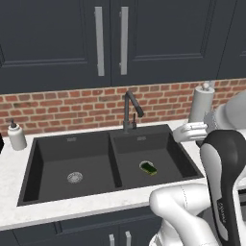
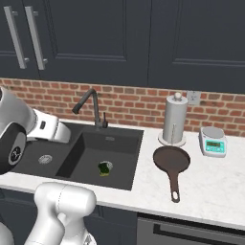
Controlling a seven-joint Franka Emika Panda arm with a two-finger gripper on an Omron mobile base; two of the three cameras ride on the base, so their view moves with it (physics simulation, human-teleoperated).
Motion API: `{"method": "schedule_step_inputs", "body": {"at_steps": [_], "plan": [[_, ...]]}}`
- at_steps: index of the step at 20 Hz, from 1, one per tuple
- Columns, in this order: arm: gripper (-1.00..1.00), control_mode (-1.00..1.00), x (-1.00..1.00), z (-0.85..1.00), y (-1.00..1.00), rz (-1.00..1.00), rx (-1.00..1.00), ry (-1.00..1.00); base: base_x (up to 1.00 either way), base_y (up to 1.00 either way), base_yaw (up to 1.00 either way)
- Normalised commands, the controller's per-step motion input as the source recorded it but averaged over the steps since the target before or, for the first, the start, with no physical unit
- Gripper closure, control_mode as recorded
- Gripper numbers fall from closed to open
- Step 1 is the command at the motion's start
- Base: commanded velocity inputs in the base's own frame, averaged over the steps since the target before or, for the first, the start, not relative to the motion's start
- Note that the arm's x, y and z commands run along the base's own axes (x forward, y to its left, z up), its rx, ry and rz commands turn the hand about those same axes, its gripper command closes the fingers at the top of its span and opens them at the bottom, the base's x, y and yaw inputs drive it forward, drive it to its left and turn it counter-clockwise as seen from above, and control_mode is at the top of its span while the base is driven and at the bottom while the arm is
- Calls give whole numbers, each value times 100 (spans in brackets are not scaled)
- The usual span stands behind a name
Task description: Pick the pan and sponge and place them into the sink. Then turn on the water.
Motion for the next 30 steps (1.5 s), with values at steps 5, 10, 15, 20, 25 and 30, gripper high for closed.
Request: {"method": "schedule_step_inputs", "body": {"at_steps": [5,10,15,20,25,30], "plan": [[-100,-100,0,-16,-67,-1,-3,22,0,0,0],[-100,-100,0,-24,-86,-2,-2,21,0,0,0],[-100,-100,0,-27,-70,-5,0,16,0,0,0],[-100,-100,35,-43,-92,-7,0,16,0,0,0],[-100,-100,45,-19,-59,-10,0,11,0,0,0],[-100,-100,19,-16,-16,-4,0,1,0,0,0]]}}
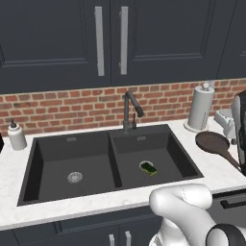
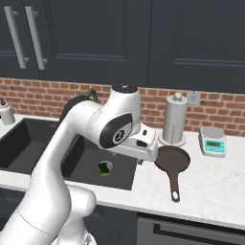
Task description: Pick the pan and sponge and place them into the sink. Then turn on the water.
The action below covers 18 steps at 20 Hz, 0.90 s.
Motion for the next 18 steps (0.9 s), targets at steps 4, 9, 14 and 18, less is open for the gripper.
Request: {"method": "schedule_step_inputs", "body": {"at_steps": [4,9,14,18], "plan": [[-100,-100,52,-32,-41,-8,0,0,0,0,0],[-100,-100,51,-45,-43,-8,0,0,0,0,0],[-100,-100,61,-39,-29,-6,-4,2,0,0,0],[-100,-100,51,-27,-45,-6,-2,5,0,0,0]]}}
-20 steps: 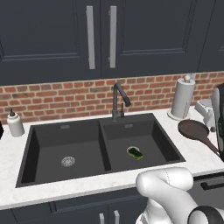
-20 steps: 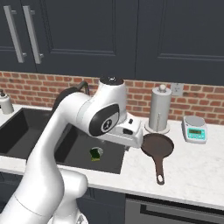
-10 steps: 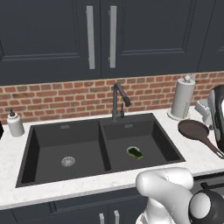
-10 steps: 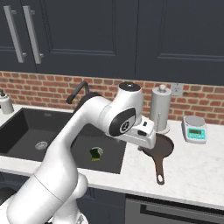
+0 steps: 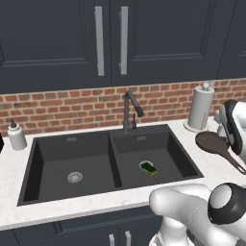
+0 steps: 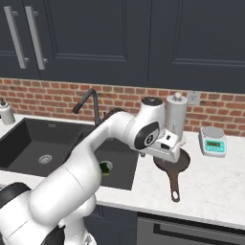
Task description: Pick the pan and sponge and place them into the sink. Then turn on the water.
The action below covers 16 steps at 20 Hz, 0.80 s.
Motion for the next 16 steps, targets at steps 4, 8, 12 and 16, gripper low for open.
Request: {"method": "schedule_step_inputs", "body": {"at_steps": [4,8,12,16], "plan": [[-100,-100,29,-17,-53,-5,0,4,0,0,0],[-100,-100,16,-27,-41,-1,0,2,0,0,0],[-100,-100,0,-23,-6,1,0,3,0,0,0],[-100,-100,2,-21,0,2,0,7,0,0,0]]}}
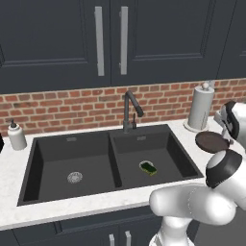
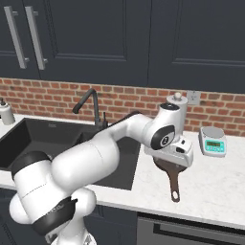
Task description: Pick the pan and sponge and place them into the sink. Then turn on the water.
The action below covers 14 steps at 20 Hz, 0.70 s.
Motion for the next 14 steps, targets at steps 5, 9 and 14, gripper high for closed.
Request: {"method": "schedule_step_inputs", "body": {"at_steps": [5,9,14], "plan": [[-100,-100,8,-30,0,0,0,8,0,0,0],[-100,-100,16,-30,-3,0,0,7,0,0,0],[-100,-100,22,-26,-12,2,2,6,0,0,0]]}}
